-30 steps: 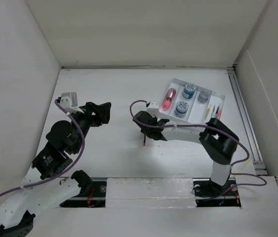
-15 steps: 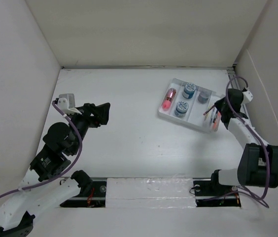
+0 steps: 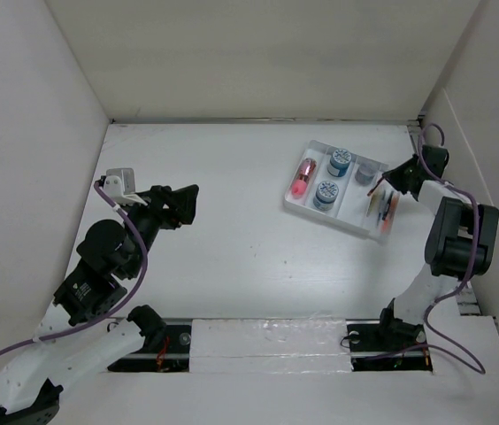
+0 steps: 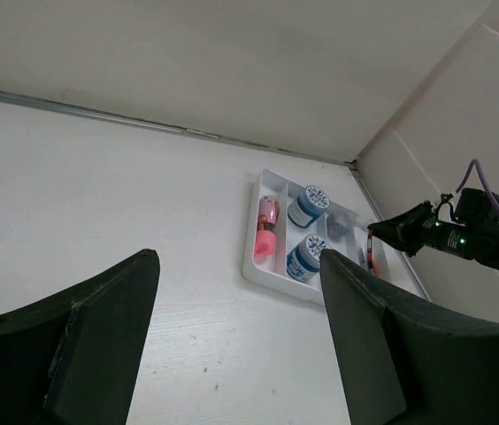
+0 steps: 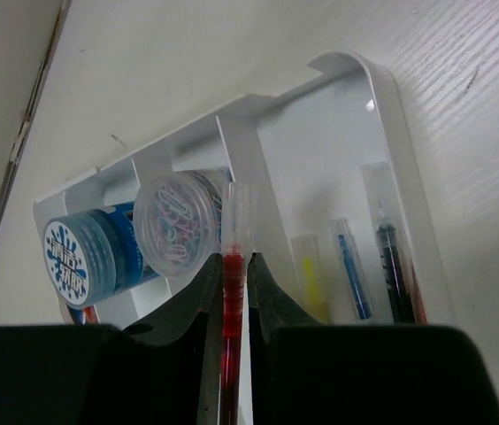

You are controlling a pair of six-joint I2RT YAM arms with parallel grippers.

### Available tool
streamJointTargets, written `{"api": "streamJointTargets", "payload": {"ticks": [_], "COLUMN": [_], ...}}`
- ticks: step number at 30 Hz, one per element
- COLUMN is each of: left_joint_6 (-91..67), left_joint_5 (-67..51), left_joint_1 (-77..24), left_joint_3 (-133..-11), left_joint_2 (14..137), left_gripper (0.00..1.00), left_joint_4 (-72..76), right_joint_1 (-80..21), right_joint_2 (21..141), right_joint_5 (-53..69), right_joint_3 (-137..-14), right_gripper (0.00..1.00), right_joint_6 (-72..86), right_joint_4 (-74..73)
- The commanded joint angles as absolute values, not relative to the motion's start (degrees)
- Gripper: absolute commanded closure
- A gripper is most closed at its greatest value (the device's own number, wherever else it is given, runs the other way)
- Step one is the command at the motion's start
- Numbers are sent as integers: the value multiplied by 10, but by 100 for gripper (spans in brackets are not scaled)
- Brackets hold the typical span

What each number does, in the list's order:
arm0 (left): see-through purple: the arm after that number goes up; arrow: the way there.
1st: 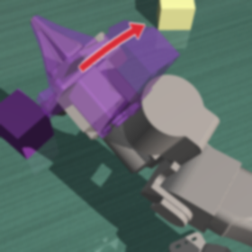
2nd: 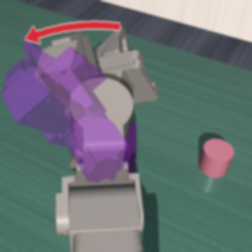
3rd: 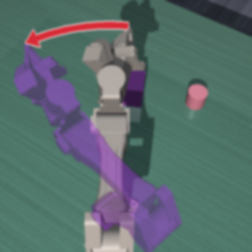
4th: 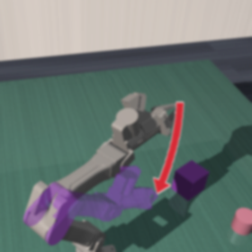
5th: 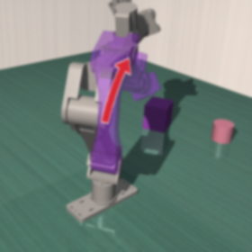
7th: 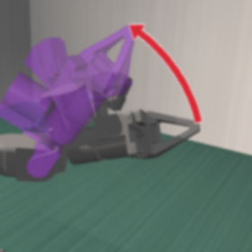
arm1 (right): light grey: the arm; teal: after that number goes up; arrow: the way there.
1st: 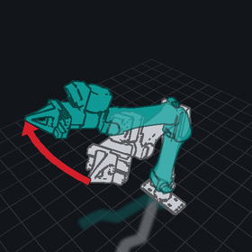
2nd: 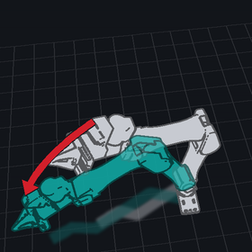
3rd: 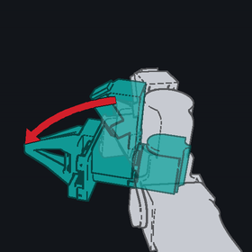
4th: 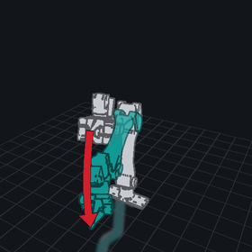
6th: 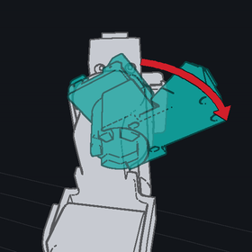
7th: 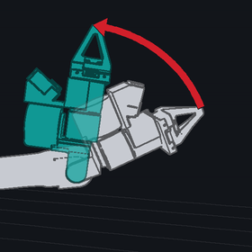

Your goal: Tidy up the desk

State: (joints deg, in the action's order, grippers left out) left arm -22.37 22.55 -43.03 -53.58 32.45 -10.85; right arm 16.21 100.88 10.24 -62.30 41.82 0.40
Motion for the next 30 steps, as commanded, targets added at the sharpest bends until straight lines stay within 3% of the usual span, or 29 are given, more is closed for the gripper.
{"api": "streamJointTargets", "payload": {"ticks": [1,5,13,19,30], "left_joint_6": [-219,-219,-219,-220,-220], "left_joint_5": [227,227,229,230,228], "left_joint_1": [-428,-428,-428,-428,-428], "left_joint_3": [-537,-539,-538,-538,-537], "left_joint_2": [327,330,330,328,329], "left_gripper": [30,30,30,30,30], "left_joint_4": [-80,-83,-82,-83,-83], "right_joint_1": [169,174,206,207,191], "right_joint_2": [1020,1014,1029,1028,833], "right_joint_5": [131,112,114,105,176], "right_joint_3": [-659,-647,-641,-630,-536], "right_gripper": [95,84,78,44,23], "right_joint_6": [402,408,419,422,485], "right_joint_4": [2,-14,-11,-6,133]}}
